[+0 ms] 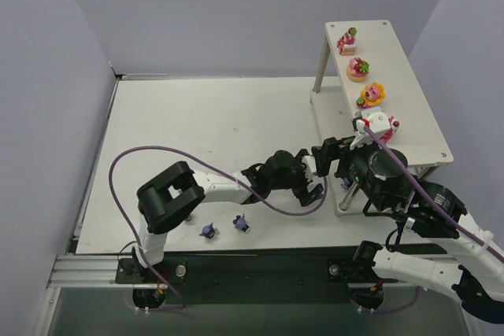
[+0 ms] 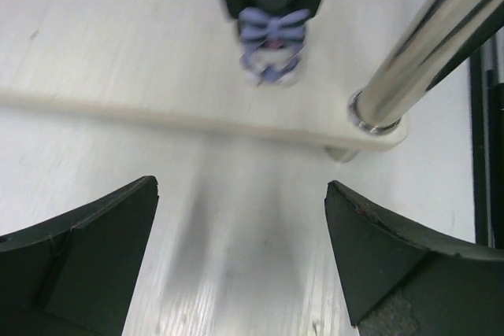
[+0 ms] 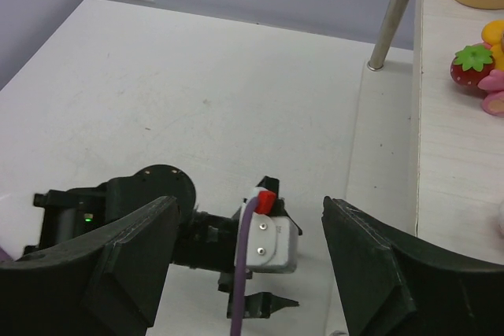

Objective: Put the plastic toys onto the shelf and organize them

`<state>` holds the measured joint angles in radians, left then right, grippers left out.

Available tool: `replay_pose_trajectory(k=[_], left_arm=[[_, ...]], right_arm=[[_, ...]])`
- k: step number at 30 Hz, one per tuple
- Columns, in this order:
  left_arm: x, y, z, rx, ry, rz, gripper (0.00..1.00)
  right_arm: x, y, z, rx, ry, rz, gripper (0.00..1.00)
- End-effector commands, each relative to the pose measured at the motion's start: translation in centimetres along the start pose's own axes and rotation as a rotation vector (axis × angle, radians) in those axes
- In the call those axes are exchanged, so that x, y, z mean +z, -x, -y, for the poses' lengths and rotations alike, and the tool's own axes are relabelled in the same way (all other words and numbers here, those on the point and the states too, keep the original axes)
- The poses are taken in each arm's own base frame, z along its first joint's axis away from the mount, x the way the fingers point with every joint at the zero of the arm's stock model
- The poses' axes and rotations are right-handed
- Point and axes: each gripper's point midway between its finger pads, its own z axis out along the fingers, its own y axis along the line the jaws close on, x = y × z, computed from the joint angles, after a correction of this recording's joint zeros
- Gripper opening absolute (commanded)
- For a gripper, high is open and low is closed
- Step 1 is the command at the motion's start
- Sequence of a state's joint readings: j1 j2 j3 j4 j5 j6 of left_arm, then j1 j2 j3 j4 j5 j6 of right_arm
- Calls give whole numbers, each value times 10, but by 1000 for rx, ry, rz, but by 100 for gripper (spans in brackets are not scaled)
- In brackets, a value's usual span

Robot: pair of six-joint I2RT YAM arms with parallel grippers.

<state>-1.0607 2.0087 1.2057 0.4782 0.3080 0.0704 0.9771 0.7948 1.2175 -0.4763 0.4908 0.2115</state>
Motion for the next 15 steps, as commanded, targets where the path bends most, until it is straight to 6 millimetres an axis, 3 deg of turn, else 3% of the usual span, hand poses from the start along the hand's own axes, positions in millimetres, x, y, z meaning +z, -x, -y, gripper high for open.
replay_pose_trajectory(k=[1,2,3,5,6,8,9,10,11,12,13,15], left_arm=[[-52,34,-35,-161,303,65,97],[-69,41,-41,-196,366,85,97],[-84,15,-48,-267,447,29,97],[-109,9,-58,-343,551,20,97],[-126,-17,-63,-416,626,-35,97],[-149,-19,-64,-480,655,-27,97],[-163,-40,-65,-545,699,-70,97],[-174,-46,-66,-575,734,-75,97],[-190,-36,-67,-597,765,-35,97],[-206,-56,-66,-621,824,-65,97],[-221,-48,-69,-636,853,-20,97],[-238,-56,-68,-673,887,-15,96]], right_arm=[[4,-6,4,11,-30,-8,75],[5,-7,4,12,-32,-10,75],[5,-9,4,15,-30,-15,75],[7,-13,3,15,-30,-26,74],[7,-14,3,17,-31,-27,75],[9,-20,3,17,-37,-39,75],[10,-22,3,18,-36,-45,75],[11,-23,2,22,-34,-48,75],[13,-28,1,20,-31,-61,75],[14,-30,-1,21,-23,-68,75],[16,-33,-5,22,-8,-81,75],[18,-39,-9,23,6,-103,75]])
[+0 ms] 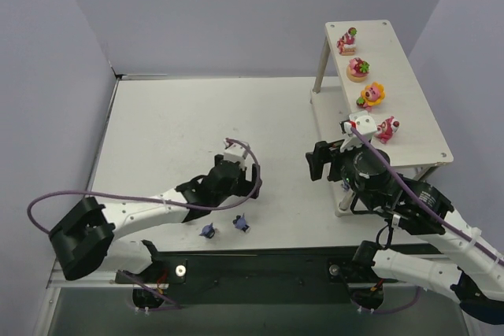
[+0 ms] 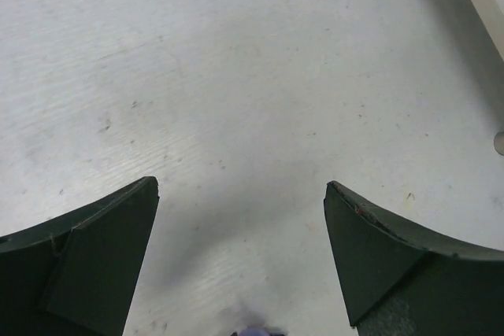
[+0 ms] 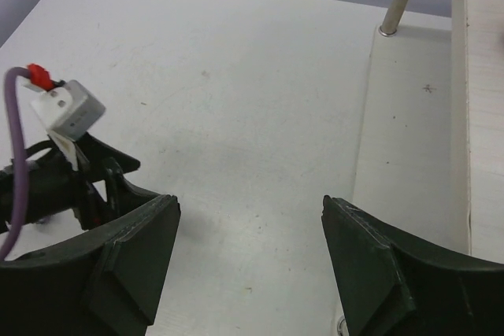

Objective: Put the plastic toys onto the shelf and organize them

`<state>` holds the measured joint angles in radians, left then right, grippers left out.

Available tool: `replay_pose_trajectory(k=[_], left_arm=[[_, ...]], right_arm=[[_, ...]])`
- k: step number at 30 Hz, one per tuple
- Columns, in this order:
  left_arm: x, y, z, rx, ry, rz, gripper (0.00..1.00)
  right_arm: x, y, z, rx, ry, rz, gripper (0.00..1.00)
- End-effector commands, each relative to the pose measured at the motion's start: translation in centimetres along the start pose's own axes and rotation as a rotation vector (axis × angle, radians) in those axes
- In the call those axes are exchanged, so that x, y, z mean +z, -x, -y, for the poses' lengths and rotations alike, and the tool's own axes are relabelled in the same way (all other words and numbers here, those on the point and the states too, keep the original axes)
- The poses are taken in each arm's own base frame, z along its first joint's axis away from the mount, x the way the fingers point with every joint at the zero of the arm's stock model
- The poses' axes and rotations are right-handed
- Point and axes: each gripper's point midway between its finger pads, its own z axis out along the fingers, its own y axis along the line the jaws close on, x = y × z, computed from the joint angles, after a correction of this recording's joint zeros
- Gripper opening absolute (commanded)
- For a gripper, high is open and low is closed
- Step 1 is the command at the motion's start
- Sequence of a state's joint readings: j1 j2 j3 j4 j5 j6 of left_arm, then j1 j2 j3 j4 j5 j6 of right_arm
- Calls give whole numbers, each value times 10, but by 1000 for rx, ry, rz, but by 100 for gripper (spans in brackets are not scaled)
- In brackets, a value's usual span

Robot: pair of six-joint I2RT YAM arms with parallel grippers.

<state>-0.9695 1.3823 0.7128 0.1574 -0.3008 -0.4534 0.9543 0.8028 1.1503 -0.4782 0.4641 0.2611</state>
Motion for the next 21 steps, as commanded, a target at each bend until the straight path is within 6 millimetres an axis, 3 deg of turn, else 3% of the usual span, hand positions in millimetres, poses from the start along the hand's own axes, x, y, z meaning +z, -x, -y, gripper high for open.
replay_pose_trajectory(k=[1,7,8,10,13,21], left_arm=[[-33,-5,-47,-162,161,23,95],[-62,10,-49,-192,92,96,90],[-65,2,-56,-184,118,65,90],[-68,2,-57,-191,115,64,88],[-71,-9,-51,-186,64,12,83],[-90,-72,-16,-192,-96,-252,77]], right_arm=[[9,-15,-10,6,31,-53,75],[16,-24,-19,-2,54,-95,75],[17,-26,-24,-5,73,-107,75],[23,-34,-30,-15,84,-140,75],[26,-38,-32,-19,83,-160,75],[23,-32,-24,-12,55,-129,75]])
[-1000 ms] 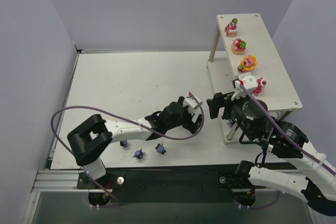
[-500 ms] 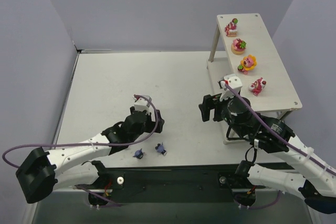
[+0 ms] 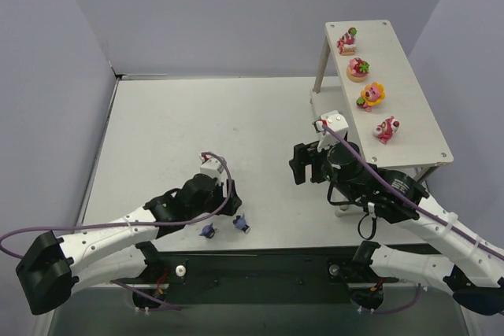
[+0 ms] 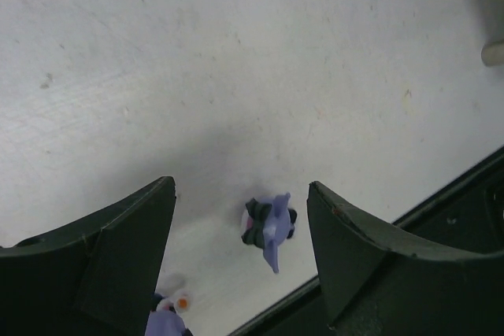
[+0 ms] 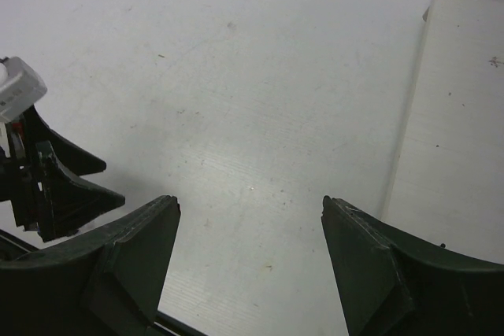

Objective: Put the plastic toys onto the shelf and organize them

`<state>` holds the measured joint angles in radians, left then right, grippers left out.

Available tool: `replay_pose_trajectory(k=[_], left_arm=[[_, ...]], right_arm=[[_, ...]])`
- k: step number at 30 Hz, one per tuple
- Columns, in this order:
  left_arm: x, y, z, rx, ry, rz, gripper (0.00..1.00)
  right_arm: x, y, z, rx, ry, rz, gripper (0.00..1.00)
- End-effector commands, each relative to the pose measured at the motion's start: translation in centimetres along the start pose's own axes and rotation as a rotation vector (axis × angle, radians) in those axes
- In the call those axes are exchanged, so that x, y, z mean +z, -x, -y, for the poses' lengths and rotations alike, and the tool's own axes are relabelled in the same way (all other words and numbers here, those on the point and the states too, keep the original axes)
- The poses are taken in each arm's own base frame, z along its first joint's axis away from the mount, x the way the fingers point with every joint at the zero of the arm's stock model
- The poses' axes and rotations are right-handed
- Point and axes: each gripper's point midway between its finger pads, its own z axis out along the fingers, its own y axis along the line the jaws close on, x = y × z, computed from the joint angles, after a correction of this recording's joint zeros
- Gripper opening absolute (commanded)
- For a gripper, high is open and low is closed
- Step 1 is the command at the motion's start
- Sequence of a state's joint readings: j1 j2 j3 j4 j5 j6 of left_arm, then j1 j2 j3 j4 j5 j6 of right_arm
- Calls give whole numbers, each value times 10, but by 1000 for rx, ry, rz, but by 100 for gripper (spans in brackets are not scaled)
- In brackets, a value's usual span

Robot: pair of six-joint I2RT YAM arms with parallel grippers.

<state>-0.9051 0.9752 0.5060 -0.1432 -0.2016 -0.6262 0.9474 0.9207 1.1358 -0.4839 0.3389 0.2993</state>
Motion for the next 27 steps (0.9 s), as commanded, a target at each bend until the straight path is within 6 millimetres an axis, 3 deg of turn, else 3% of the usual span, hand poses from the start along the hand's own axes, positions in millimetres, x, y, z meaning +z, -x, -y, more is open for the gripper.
replay_pose_trajectory(k=[1,7,12,27], left_arm=[[-13,-41,23,3,-110,-164,77],[-16,-64,27,30,-126,-243,72],[-9,-77,16,25,-90,-264,71],[9,-80,26,88,-123,-287,67]], right_arm=[[-3,2,7,18,-24,22,74],[-6,3,10,19,-27,33,75],[-10,5,12,20,-25,44,75],[-13,8,14,23,-31,56,75]])
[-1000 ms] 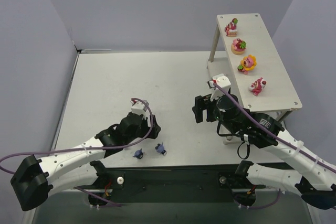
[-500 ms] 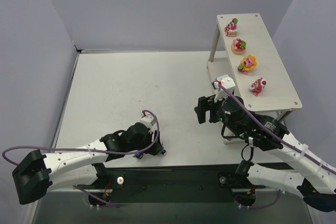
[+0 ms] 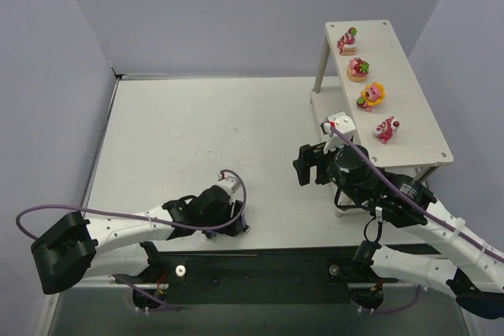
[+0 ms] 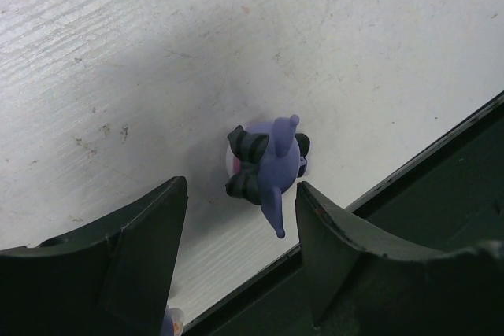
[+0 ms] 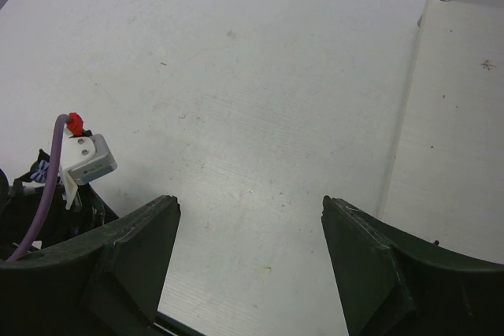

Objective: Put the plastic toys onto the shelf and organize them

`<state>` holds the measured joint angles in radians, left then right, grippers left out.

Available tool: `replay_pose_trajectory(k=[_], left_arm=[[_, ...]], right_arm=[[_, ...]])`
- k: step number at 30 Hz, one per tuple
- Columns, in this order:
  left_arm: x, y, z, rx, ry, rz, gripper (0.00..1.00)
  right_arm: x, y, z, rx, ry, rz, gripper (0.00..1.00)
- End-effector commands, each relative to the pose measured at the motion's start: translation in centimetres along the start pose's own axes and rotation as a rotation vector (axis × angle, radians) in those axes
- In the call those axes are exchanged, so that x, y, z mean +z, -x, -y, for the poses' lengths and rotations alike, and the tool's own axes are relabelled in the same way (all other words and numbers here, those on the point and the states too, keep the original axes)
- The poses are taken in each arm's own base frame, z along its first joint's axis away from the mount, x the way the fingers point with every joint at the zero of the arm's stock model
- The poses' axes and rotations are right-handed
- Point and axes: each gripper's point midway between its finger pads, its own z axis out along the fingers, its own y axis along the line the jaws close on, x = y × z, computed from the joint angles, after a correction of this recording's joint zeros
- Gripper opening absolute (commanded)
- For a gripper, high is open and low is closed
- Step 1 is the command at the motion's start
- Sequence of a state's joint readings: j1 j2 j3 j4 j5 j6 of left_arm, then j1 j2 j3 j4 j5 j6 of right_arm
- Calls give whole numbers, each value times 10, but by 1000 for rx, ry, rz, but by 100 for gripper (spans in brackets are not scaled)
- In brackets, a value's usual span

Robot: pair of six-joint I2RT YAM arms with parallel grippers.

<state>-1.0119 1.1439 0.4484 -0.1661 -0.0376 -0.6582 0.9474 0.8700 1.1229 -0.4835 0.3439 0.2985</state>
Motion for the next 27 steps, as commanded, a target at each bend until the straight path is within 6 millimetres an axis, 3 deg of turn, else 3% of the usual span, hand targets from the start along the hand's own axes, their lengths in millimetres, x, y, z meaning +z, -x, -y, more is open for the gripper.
replay_pose_trajectory(k=[1,14,24,27], left_arm=[[0,22,21,34,-68,54,67],[2,30,32,78,-111,54,63],[9,21,24,57,-75,17,37],[7,24,24,49,-72,28,23]], right_arm=[[-2,4,9,5,-38,20,75],[-3,4,11,4,-42,24,75],[-5,3,13,6,-48,26,75],[-4,2,13,7,-51,26,75]])
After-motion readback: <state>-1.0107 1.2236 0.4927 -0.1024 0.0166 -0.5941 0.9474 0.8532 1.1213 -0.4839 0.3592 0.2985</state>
